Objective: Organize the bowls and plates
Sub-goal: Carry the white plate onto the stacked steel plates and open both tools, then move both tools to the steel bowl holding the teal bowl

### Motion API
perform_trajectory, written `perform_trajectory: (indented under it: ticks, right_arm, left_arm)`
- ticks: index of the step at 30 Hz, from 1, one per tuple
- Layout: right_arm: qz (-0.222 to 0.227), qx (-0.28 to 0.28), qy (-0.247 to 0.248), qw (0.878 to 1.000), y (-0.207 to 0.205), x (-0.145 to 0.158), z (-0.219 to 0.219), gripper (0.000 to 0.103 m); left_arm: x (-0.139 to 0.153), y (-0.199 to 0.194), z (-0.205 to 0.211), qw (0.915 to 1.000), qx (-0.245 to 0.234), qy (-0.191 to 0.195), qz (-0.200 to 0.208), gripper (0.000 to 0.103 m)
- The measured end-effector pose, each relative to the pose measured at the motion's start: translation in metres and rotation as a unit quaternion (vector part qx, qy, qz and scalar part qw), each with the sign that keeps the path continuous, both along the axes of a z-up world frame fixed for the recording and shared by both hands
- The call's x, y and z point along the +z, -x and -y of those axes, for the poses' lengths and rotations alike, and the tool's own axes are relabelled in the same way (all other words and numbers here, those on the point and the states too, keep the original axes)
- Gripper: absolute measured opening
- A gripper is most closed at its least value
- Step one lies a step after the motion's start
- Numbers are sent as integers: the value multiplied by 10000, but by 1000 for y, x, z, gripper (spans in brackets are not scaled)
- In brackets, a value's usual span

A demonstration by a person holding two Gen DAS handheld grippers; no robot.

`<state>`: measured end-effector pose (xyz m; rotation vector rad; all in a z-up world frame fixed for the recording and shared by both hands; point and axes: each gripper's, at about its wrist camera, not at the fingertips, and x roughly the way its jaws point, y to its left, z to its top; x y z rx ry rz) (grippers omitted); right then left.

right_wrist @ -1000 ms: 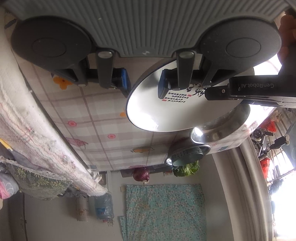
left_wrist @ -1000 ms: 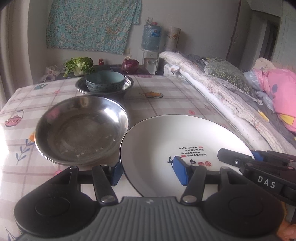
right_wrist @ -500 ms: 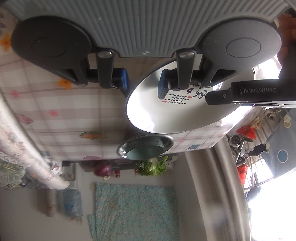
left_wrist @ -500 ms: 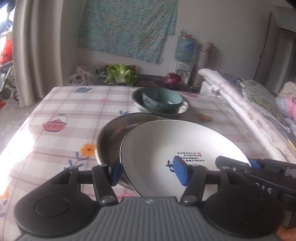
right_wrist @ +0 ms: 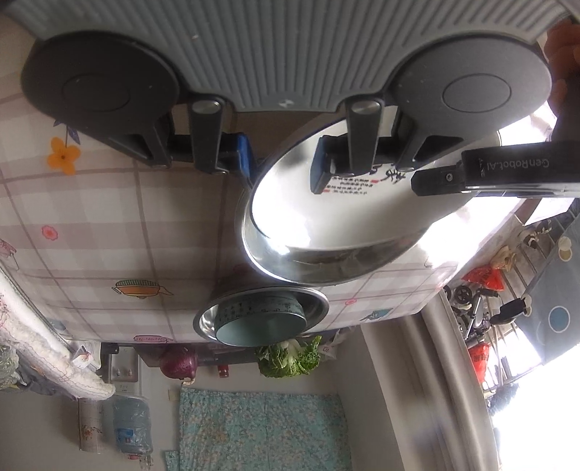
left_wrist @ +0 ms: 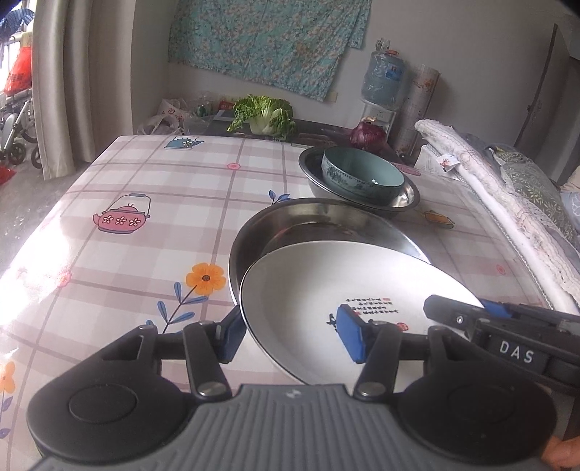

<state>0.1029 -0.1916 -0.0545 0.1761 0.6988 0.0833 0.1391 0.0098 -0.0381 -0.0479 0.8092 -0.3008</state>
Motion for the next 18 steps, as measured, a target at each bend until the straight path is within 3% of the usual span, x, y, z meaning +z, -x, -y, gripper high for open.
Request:
perform_trajectory:
  ticks: [3, 10, 18]
  right_arm:
    - [23, -30, -19, 10000, -4, 0, 2, 36]
    - [273, 19, 138, 9995, 4, 4, 0, 53]
    - [235, -145, -92, 9996, 16, 2, 14, 55]
  left_arm:
    - [0, -1, -2, 10000, -16, 30, 14, 55]
    - [1, 2, -1, 9999, 0, -110, 105, 58]
    - [6, 9, 1, 9997, 41, -178, 173, 71]
